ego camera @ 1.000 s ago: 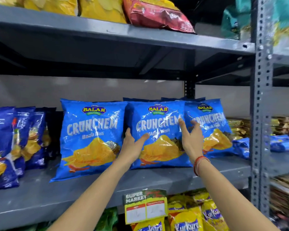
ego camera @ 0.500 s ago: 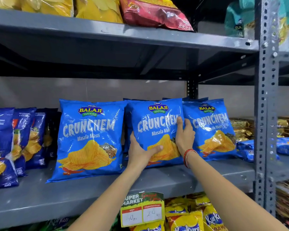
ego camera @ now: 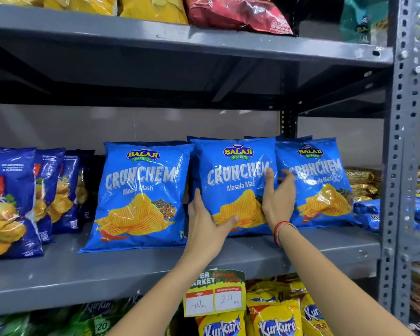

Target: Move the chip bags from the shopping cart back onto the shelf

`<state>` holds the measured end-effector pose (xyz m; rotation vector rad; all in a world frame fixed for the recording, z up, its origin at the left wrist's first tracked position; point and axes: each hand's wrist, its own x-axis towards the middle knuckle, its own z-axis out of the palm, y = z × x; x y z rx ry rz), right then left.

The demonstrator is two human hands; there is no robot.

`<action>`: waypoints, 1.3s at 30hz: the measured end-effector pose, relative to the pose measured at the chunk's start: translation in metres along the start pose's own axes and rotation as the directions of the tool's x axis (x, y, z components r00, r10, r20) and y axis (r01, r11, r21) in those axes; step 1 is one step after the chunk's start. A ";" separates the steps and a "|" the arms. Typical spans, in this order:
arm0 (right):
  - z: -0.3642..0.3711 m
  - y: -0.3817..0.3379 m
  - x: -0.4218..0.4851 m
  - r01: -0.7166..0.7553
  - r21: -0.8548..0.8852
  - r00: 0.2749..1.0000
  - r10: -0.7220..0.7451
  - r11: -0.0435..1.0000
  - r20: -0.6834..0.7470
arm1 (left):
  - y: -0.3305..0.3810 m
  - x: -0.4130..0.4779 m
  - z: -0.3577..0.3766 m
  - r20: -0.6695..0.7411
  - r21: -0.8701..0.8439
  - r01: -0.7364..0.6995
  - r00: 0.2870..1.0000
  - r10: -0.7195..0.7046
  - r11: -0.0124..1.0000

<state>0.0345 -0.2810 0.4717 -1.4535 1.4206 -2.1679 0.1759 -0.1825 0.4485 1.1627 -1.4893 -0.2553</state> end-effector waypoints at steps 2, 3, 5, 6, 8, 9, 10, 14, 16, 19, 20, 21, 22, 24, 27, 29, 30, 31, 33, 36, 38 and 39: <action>-0.006 -0.004 -0.006 0.128 -0.028 0.987 -0.130 0.991 -0.098 | -0.003 -0.016 -0.024 0.019 0.044 -0.112 0.994 0.111 0.993; -0.009 -0.009 -0.012 0.207 -0.050 0.968 -0.212 0.977 -0.133 | -0.005 -0.022 -0.040 0.011 0.073 -0.160 0.987 0.160 0.984; -0.009 -0.023 -0.030 0.338 -0.019 0.933 -0.337 0.941 -0.125 | -0.012 -0.026 -0.073 -0.046 0.185 -0.217 0.972 0.229 0.959; -0.006 -0.032 -0.041 0.368 0.038 0.928 -0.365 0.929 -0.067 | -0.016 -0.023 -0.089 -0.091 0.253 -0.225 0.963 0.255 0.941; 0.000 -0.053 -0.065 0.357 0.147 0.914 -0.377 0.923 0.150 | -0.030 -0.011 -0.120 -0.162 0.354 -0.194 0.951 0.265 0.915; 0.006 -0.063 -0.075 0.333 0.160 0.880 -0.367 0.929 0.300 | -0.038 -0.005 -0.134 -0.184 0.373 -0.156 0.954 0.238 0.915; 0.011 -0.073 -0.085 0.321 0.139 0.821 -0.348 0.937 0.453 | -0.047 0.003 -0.148 -0.188 0.374 -0.098 0.966 0.179 0.922; 0.041 -0.092 -0.110 0.404 -0.058 0.598 -0.216 0.913 0.772 | -0.068 0.018 -0.185 -0.008 0.211 0.187 0.982 -0.190 0.959; 0.053 -0.091 -0.116 0.499 -0.160 0.565 -0.179 0.852 0.806 | -0.076 0.021 -0.196 0.142 0.129 0.293 0.940 -0.310 0.947; 0.066 -0.086 -0.119 0.557 -0.223 0.573 -0.175 0.800 0.800 | -0.089 0.025 -0.202 0.187 0.102 0.296 0.932 -0.310 0.950; 0.069 -0.085 -0.118 0.558 -0.219 0.577 -0.184 0.800 0.796 | -0.093 0.025 -0.202 0.183 0.082 0.284 0.938 -0.295 0.955; 0.071 -0.084 -0.118 0.563 -0.210 0.577 -0.198 0.800 0.793 | -0.094 0.025 -0.201 0.182 0.055 0.268 0.944 -0.274 0.962; 0.073 -0.083 -0.117 0.567 -0.196 0.573 -0.212 0.800 0.791 | -0.096 0.024 -0.200 0.174 0.035 0.268 0.947 -0.270 0.963; 0.075 -0.081 -0.115 0.565 -0.172 0.570 -0.231 0.807 0.789 | -0.099 0.022 -0.198 0.140 0.027 0.267 0.953 -0.268 0.963; 0.074 -0.076 -0.116 0.566 -0.160 0.576 -0.249 0.809 0.778 | -0.100 0.018 -0.197 0.128 0.023 0.256 0.958 -0.257 0.966; 0.071 -0.074 -0.119 0.552 -0.154 0.588 -0.252 0.819 0.768 | -0.097 0.017 -0.197 0.106 0.055 0.241 0.964 -0.246 0.969; 0.069 -0.074 -0.119 0.545 -0.150 0.596 -0.255 0.825 0.761 | -0.095 0.016 -0.196 0.084 0.083 0.235 0.967 -0.242 0.968; 0.066 -0.074 -0.120 0.536 -0.138 0.606 -0.266 0.833 0.750 | -0.096 0.016 -0.196 0.066 0.110 0.218 0.972 -0.226 0.970; 0.057 -0.078 -0.120 0.502 -0.098 0.636 -0.290 0.859 0.715 | -0.098 0.016 -0.193 0.016 0.218 0.158 0.986 -0.165 0.963; 0.029 -0.097 -0.119 0.414 0.023 0.712 -0.340 0.910 0.614 | -0.089 0.011 -0.188 -0.042 0.337 0.048 0.998 -0.036 0.940; -0.002 -0.111 -0.115 0.355 0.137 0.788 -0.375 0.925 0.488 | -0.081 0.011 -0.182 -0.101 0.371 -0.046 0.991 0.090 0.928; -0.018 -0.119 -0.114 0.336 0.193 0.827 -0.387 0.922 0.408 | -0.077 0.012 -0.180 -0.132 0.395 -0.084 0.980 0.147 0.915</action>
